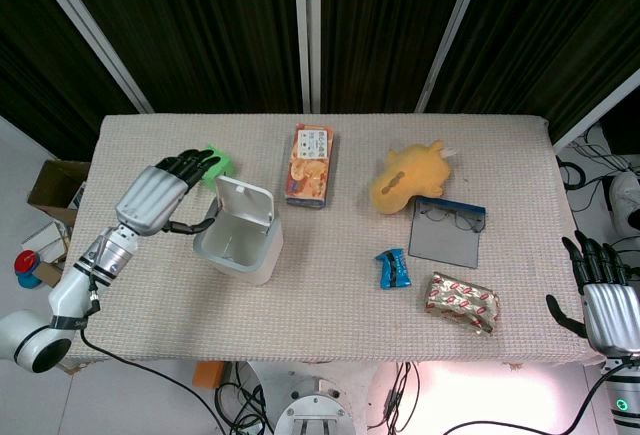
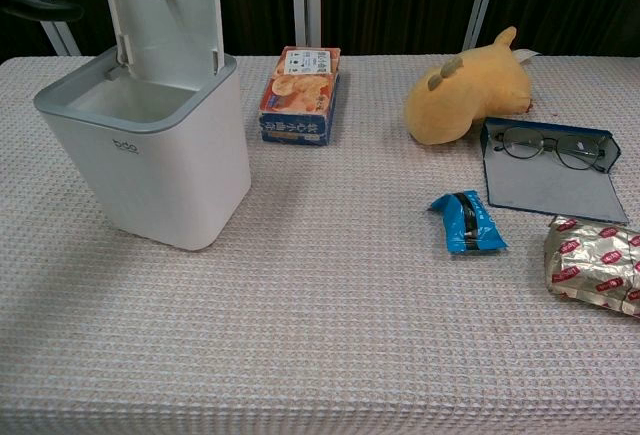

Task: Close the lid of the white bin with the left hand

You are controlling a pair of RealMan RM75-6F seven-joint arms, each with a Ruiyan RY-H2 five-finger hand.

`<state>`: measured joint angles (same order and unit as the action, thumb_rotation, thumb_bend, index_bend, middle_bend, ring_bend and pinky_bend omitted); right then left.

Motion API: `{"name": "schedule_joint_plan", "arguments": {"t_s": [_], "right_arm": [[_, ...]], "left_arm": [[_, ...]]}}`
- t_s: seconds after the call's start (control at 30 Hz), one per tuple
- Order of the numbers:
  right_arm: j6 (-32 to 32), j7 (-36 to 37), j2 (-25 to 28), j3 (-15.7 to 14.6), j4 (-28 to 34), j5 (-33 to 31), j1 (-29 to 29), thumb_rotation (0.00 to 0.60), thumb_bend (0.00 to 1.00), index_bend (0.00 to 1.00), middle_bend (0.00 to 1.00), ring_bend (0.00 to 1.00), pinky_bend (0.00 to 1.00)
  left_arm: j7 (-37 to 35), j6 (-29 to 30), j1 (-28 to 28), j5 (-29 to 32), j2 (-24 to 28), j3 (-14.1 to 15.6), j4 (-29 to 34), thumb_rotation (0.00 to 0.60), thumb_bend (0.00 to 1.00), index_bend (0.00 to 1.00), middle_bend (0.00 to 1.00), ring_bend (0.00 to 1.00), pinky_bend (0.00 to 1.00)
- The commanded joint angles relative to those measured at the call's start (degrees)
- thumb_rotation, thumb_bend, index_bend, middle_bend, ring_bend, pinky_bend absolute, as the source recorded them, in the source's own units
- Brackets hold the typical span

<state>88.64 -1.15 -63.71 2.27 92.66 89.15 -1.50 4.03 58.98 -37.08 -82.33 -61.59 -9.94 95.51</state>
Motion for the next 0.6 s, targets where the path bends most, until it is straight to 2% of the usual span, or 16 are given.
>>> {"name": "schedule_joint_plan", "arguments": {"t_s": [0.03, 0.6], "right_arm": [[0.37, -0.01, -0.53, 0.19, -0.69, 0.17, 0.02, 0.600, 0.25, 0.00, 0.00, 0.00, 0.00], [-0.35, 0.40, -1.22, 0.44, -1.66, -0.51, -0.26, 0.600, 0.25, 0.00, 0.00, 0.00, 0.00]], "left_arm": [[0.59, -0.06, -0.14, -0.01, 0.00, 0.20, -0.14, 0.325, 0.24, 0.07, 0.08, 0.08, 0.27], [2.22, 1.07, -0.49, -1.59, 0.31, 1.12, 1.73, 0.282, 0.24, 0.08, 0.10, 0.08, 0.27]]}}
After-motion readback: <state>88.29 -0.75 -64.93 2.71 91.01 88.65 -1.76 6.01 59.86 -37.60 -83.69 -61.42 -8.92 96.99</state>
